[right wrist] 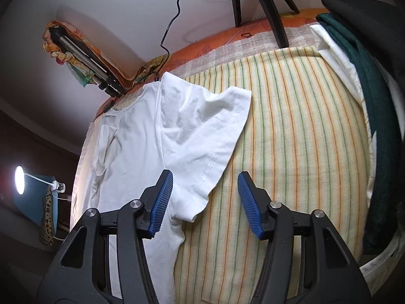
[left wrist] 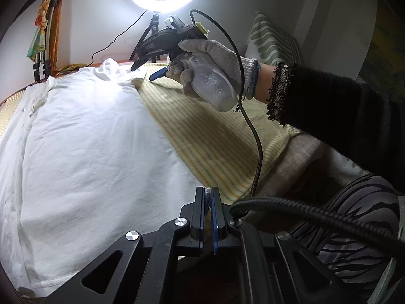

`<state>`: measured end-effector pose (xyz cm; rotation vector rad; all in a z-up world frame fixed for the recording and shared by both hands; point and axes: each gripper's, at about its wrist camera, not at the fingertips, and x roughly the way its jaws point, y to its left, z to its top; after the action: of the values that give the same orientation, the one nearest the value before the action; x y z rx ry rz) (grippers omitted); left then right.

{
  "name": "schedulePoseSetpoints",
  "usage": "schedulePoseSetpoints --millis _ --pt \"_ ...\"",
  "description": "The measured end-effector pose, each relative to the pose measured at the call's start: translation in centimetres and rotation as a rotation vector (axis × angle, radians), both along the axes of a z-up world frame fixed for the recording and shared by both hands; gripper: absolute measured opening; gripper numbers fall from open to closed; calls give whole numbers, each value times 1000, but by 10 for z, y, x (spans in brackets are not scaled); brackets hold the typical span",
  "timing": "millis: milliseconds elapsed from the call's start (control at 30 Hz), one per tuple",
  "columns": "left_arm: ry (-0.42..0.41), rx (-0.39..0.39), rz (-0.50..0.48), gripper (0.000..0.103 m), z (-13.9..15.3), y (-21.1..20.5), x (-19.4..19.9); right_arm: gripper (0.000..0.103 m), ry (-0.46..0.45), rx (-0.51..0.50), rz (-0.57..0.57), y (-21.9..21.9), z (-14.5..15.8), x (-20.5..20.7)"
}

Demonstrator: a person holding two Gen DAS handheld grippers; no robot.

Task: Fold small clothes
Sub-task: 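Close the right tool on the edge of that sleeve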

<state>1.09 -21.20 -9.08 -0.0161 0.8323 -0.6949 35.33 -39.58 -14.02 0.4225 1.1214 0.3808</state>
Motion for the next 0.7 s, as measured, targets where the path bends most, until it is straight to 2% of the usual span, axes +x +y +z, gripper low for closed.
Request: schedulePoseSetpoints --millis 200,267,300,333,500,700 --pt "-4 -12 9 1 0 4 0 54 -4 -45 -12 13 -3 0" --pt "3 -17 11 1 -2 4 -1 34 7 -44 -2 18 -5 4" --pt "4 -18 13 1 -3 5 -1 18 13 -51 2 22 -7 6" --pt "4 -20 17 1 -3 7 0 11 18 -56 8 25 -9 7" --pt "8 -45 42 1 0 20 2 6 -6 -24 -8 32 1 9" --pt "19 -89 86 1 5 39 0 5 -58 -61 -16 44 32 10"
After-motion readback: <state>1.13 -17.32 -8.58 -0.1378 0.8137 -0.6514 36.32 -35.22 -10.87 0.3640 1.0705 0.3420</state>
